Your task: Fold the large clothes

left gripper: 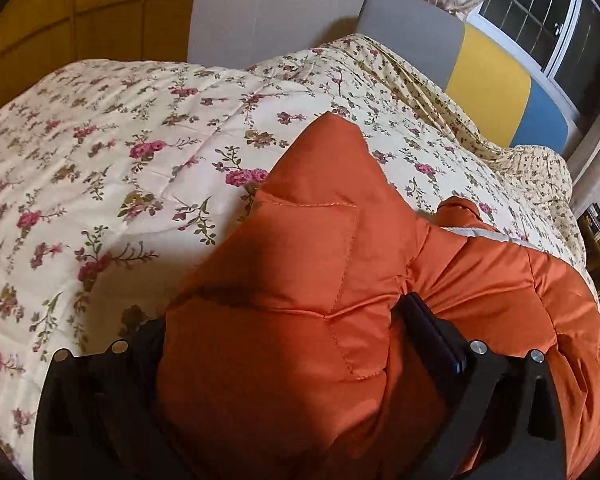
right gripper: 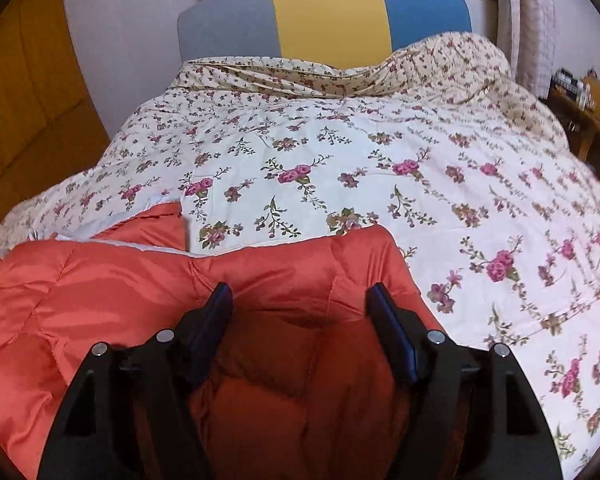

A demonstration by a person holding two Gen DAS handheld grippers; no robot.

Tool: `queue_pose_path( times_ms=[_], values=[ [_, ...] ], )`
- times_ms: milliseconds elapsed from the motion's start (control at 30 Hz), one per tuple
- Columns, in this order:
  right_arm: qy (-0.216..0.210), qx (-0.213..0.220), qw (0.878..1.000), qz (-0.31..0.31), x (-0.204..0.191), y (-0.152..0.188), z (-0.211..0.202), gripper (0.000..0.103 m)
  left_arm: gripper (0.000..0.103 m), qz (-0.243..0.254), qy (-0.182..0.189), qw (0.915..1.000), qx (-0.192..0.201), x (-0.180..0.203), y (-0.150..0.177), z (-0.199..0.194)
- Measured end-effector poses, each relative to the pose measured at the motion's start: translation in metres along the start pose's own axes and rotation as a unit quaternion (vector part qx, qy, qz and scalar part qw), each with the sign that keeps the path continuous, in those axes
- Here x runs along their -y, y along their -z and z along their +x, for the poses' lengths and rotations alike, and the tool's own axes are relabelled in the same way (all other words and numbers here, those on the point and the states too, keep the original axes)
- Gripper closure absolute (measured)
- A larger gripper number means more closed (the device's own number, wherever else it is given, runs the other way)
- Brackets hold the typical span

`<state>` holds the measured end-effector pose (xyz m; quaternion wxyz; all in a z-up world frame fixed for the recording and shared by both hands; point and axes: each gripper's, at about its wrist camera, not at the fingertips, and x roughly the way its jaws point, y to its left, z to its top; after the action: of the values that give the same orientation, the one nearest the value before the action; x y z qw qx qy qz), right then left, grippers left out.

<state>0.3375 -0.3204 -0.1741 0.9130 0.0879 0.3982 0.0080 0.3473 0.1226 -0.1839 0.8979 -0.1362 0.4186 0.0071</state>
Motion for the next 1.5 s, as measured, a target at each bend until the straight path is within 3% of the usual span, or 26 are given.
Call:
queue_pose_path(
  times_ms=[167,233,367,467,667,800,900,967,1033,1167,1300,1400,1500],
  values=[
    [-0.014,0.012,1.0,0.019,0.007,-0.002,-0.017,0.031,0.003,0.002,-0.009,1.0,0.003,0.005,0.002,-0.016],
    [-0.02,0.039,0.998,0.035,0.007,0.004,-0.044,0.031,0.003,-0.01,-0.005,0.9994,0.034,-0.002,0.013,-0.047],
    [-0.067,0.073,0.994,0.041,-0.008,0.029,-0.099,0.031,0.003,-0.053,0.021,0.9927,0.107,-0.018,0.047,-0.102],
    [-0.088,0.085,0.992,0.032,-0.025,0.057,-0.13,0.032,0.003,-0.096,0.026,0.9896,0.104,-0.036,0.085,-0.123],
    [-0.133,0.076,0.988,0.02,-0.063,0.103,-0.166,0.061,0.003,-0.19,0.061,0.976,0.088,-0.07,0.143,-0.146],
    [-0.165,0.085,0.982,-0.02,-0.097,0.119,-0.185,0.072,0.007,-0.179,0.102,0.9745,0.089,-0.061,0.162,-0.165],
    [-0.171,0.084,0.98,-0.055,-0.121,0.127,-0.188,0.082,0.011,-0.177,0.137,0.972,0.073,-0.053,0.17,-0.167],
    [-0.166,0.078,0.981,-0.064,-0.131,0.129,-0.184,0.089,0.021,-0.179,0.164,0.9689,0.046,-0.045,0.175,-0.161],
    [-0.158,0.067,0.983,-0.071,-0.139,0.134,-0.177,0.09,0.021,-0.174,0.181,0.9672,0.034,-0.035,0.181,-0.158],
    [-0.147,0.016,0.987,-0.068,-0.146,0.151,-0.14,0.091,0.021,-0.167,0.192,0.9662,0.041,-0.028,0.179,-0.15],
    [-0.125,0.03,0.986,-0.106,-0.156,0.165,-0.128,0.093,0.02,-0.167,0.191,0.966,0.053,-0.02,0.168,-0.139],
    [-0.135,0.028,0.987,-0.088,-0.154,0.167,-0.133,0.093,0.017,-0.169,0.188,0.9656,0.061,-0.016,0.167,-0.138],
    [-0.159,0.021,0.986,-0.049,-0.146,0.171,-0.143,0.092,0.017,-0.198,0.212,0.9542,0.073,-0.025,0.173,-0.142]
  ],
)
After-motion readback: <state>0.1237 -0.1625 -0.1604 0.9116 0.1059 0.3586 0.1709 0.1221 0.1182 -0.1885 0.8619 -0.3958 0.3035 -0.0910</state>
